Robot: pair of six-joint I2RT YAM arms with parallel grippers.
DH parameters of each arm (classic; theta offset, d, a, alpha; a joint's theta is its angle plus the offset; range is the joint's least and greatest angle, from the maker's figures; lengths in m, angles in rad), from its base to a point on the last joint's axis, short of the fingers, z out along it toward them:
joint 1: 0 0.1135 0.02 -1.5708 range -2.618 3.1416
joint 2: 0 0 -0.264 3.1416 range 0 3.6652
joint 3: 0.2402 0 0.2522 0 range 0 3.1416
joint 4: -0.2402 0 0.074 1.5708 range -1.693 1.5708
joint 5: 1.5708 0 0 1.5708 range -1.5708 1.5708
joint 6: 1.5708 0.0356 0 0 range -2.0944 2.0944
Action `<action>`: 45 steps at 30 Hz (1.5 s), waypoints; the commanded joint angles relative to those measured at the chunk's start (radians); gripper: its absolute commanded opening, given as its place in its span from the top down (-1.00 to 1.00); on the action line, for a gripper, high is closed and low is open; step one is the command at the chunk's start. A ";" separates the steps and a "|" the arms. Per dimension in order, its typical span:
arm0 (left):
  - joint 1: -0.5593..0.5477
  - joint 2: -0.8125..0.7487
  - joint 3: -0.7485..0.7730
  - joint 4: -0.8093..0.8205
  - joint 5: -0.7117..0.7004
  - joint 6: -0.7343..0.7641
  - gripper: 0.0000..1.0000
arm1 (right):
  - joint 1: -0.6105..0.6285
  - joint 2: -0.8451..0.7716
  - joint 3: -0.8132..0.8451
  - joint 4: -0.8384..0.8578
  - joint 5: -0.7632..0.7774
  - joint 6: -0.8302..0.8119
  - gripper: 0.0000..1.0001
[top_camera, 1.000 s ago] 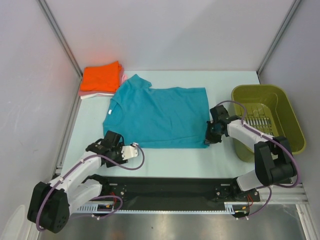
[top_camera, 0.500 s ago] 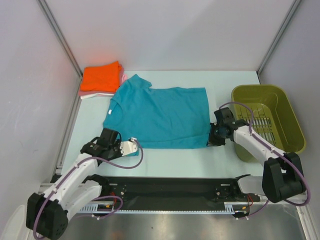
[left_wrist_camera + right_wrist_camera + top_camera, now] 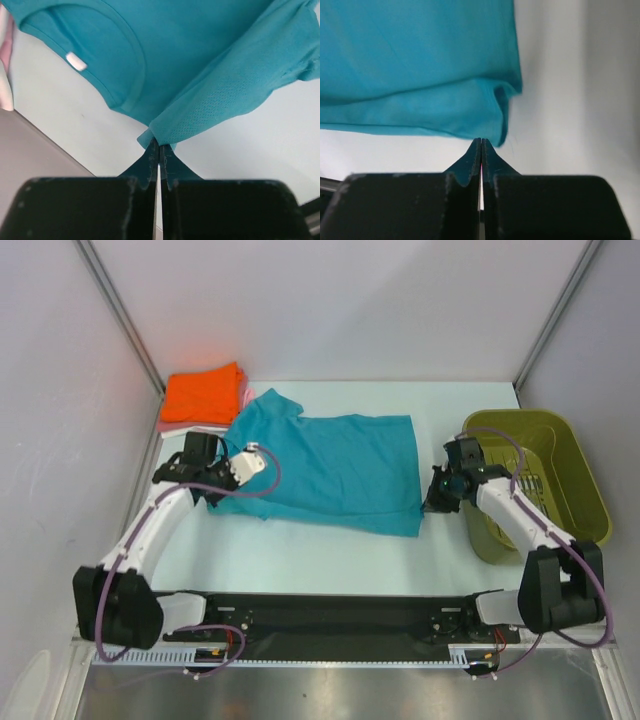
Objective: Fold and stack the t-shirts
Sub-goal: Flatten the tshirt out
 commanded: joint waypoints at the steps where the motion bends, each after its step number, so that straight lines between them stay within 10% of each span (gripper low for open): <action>1: 0.035 0.099 0.101 0.055 0.069 -0.028 0.99 | -0.004 0.082 0.090 0.105 -0.023 -0.033 1.00; 6: 0.045 0.205 0.139 0.085 0.066 -0.042 0.99 | 0.028 0.138 0.146 0.031 -0.001 -0.050 0.92; 12: 0.045 0.208 0.126 0.095 0.107 -0.069 0.99 | 0.056 0.032 0.017 -0.046 0.073 0.048 0.05; 20: 0.045 0.202 0.123 0.093 0.113 -0.068 0.99 | 0.070 0.058 -0.115 0.075 0.002 0.128 0.01; 30: 0.045 0.184 0.100 0.092 0.112 -0.062 0.99 | 0.070 0.109 -0.108 0.171 -0.035 0.145 0.24; 35: 0.045 0.171 0.109 0.067 0.107 -0.056 0.99 | 0.071 0.109 -0.109 0.160 -0.015 0.137 0.97; 45: 0.057 0.040 0.041 -0.061 0.118 -0.031 0.99 | 0.077 -0.081 -0.111 -0.001 0.037 0.085 1.00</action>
